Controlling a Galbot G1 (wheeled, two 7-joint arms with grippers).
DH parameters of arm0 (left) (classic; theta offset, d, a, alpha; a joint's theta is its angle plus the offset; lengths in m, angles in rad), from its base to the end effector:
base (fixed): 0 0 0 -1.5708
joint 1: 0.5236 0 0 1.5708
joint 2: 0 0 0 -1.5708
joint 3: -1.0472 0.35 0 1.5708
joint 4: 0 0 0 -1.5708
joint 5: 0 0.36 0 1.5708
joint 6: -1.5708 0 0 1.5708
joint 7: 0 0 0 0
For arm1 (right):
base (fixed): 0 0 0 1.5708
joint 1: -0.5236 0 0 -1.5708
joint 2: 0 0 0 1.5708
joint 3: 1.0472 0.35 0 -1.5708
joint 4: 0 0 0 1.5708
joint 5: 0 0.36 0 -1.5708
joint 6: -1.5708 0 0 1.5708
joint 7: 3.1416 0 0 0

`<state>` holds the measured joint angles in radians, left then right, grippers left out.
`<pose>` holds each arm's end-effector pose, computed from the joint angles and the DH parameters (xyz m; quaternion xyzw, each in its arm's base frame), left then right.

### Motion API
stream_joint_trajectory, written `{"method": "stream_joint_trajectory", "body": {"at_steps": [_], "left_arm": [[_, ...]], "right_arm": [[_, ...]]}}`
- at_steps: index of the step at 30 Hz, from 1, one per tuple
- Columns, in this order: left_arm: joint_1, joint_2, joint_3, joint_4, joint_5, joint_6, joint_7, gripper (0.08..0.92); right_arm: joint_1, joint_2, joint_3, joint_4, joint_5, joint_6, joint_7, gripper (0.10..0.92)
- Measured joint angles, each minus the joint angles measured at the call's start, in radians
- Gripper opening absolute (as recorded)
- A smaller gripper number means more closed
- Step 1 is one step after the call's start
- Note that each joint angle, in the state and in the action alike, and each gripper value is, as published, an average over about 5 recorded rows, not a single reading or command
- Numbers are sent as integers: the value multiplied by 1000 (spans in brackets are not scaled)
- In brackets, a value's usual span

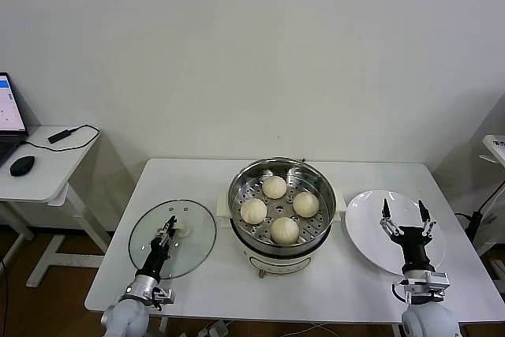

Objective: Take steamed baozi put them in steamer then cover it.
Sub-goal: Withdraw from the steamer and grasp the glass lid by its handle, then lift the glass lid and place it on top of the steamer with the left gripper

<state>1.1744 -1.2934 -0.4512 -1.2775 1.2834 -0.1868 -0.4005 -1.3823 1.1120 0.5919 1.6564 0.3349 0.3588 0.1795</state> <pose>0.2847 0.1004 -0.4836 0.0661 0.7295 0.6792 0.0462 0.2474 -0.1633 -0.3777 0.0818 0.9925 -0.0585 0.0700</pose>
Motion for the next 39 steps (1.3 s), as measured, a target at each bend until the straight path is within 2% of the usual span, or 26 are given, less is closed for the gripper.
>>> {"method": "stream_joint_trajectory", "body": {"at_steps": [4,12,18,30,39], "left_arm": [[-1,4,-5,-2,-8,-4,-1,193],[19,18,-7,-38,-44,-8,2,192],[53,38,-28,-122,-100,13,23,192],[158,103,-49,-472,-238,136,102,192],[177,142,46,-749,-258,276,195,192]], "right_arm": [[0,2,0,3,-2,0,-1,823],[2,9,-3,4,-11,2,-1,823],[3,12,-7,5,-19,3,-2,823],[11,2,-3,7,-18,2,2,823],[8,-11,9,8,-8,2,3,823]]}}
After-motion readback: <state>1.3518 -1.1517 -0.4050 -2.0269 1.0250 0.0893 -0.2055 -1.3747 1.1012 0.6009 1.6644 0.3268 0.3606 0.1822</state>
